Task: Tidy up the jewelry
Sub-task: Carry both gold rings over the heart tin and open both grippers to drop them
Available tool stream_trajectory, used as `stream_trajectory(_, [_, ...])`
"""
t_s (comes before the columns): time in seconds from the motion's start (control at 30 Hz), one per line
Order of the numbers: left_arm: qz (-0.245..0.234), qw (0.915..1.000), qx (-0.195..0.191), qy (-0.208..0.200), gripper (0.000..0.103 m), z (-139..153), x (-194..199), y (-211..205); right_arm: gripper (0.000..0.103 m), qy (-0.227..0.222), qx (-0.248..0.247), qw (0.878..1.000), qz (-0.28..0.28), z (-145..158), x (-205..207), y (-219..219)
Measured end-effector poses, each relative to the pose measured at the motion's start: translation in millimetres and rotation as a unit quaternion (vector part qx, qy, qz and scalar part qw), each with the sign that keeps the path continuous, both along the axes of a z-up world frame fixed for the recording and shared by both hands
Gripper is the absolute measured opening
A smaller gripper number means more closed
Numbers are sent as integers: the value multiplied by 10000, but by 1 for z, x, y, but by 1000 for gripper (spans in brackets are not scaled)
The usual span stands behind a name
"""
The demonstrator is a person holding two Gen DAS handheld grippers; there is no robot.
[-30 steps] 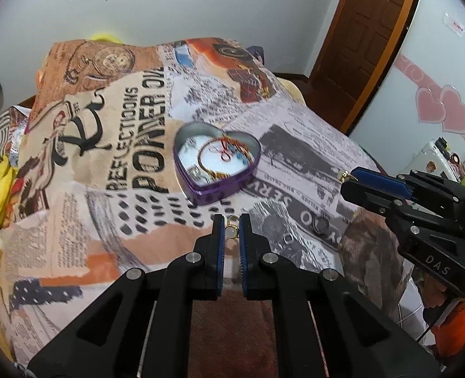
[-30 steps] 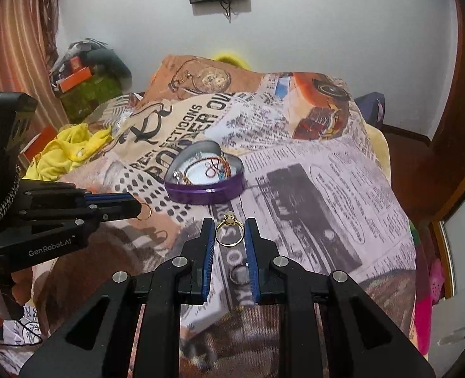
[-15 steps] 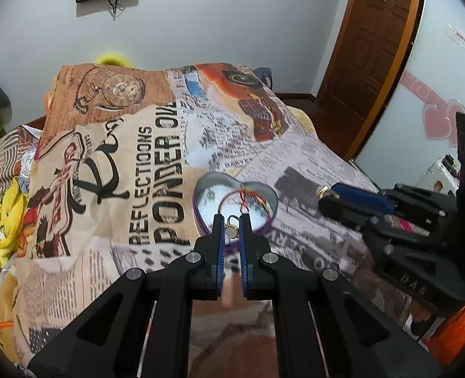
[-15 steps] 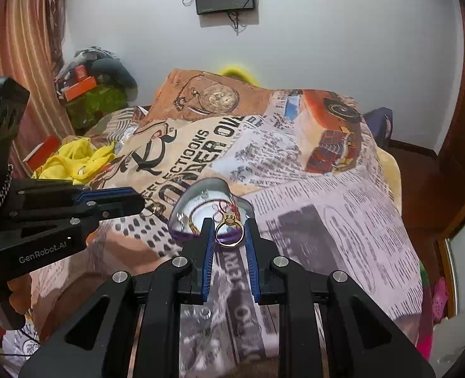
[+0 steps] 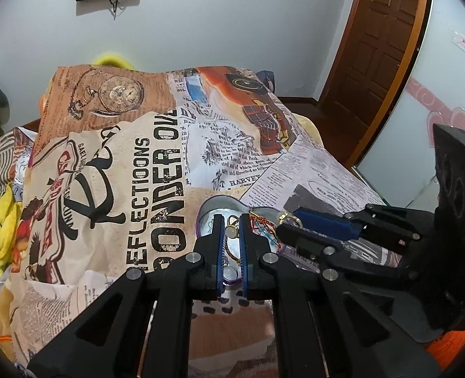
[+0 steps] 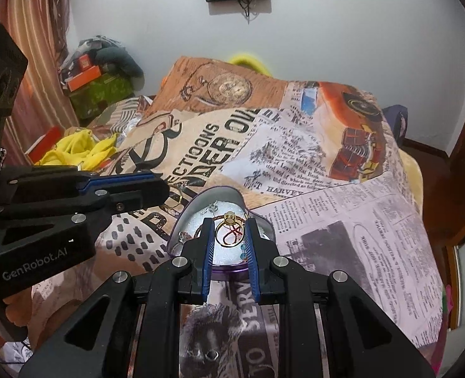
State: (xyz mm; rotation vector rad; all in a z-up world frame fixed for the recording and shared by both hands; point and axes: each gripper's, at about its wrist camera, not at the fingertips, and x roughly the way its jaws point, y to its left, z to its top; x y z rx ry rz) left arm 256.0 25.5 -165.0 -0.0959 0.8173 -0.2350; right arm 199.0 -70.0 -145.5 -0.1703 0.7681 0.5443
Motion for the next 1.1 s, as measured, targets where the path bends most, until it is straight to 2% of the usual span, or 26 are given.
stream_trajectory(0.2, [-13, 9998, -57, 189, 7, -14, 15, 1, 17, 382, -134, 9991, 87, -16, 18, 6])
stream_trajectory(0.57, [-41, 9988, -92, 477, 7, -38, 31, 0, 17, 517, -321, 9980, 150, -29, 24, 13])
stream_trajectory(0.83, [-93, 9988, -87, 463, 7, -36, 30, -3, 17, 410, -434, 9981, 156, -27, 22, 15])
stream_trajectory(1.1, [-74, 9994, -38, 333, 7, -22, 21, -2, 18, 313, -558, 9978, 163, -23, 15, 18])
